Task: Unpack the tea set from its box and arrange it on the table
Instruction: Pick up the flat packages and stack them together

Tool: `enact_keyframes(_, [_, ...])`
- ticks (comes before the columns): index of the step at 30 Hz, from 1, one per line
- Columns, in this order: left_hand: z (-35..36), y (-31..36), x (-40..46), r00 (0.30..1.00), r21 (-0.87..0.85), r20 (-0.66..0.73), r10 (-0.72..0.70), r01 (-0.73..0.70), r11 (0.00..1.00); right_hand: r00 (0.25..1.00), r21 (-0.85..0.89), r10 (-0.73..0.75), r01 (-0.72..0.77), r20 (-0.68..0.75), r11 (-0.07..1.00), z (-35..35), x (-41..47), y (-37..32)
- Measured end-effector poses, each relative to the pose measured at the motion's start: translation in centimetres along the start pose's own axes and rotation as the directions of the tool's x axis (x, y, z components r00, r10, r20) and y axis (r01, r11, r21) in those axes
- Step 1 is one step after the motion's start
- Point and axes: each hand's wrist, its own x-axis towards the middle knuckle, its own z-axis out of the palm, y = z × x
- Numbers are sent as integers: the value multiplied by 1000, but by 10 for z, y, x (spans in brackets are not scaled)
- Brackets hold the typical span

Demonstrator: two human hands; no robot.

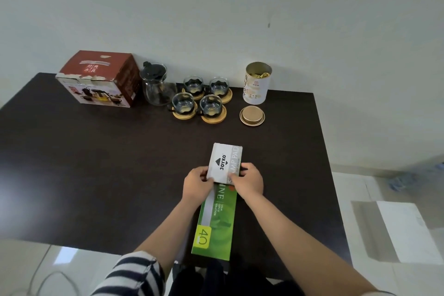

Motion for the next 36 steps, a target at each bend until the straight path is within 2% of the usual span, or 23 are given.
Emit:
enact_keyframes(5, [5, 0, -5, 997, -58, -46, -67, 65, 996, 1000, 43, 15, -16, 16, 999, -1, 2, 4])
enact_keyframes(10, [6, 3, -10, 996, -43, -64, -57, 54, 998, 999, 101, 21, -24, 28, 995, 0, 4, 3])
enact_keyframes(15, [9, 1, -21, 993, -108, -32, -118, 114, 988, 999, 83, 2, -6, 48, 997, 4, -3, 10])
enact_keyframes(20, [11, -11, -38, 984, -101, -62, -165, 159, 982, 998, 52, 56, -58, 40, 997, 9, -22, 25])
enact_keyframes(30, [-3, -13, -30, 981, -46, 115, -157, 163, 985, 990, 15, 138, -137, -30, 990, 16, -47, 14])
enact_keyframes(36, [-13, -1, -1, 987, 4, 74, -145, 145, 989, 979, 63, 182, -177, -88, 982, 7, -28, -7])
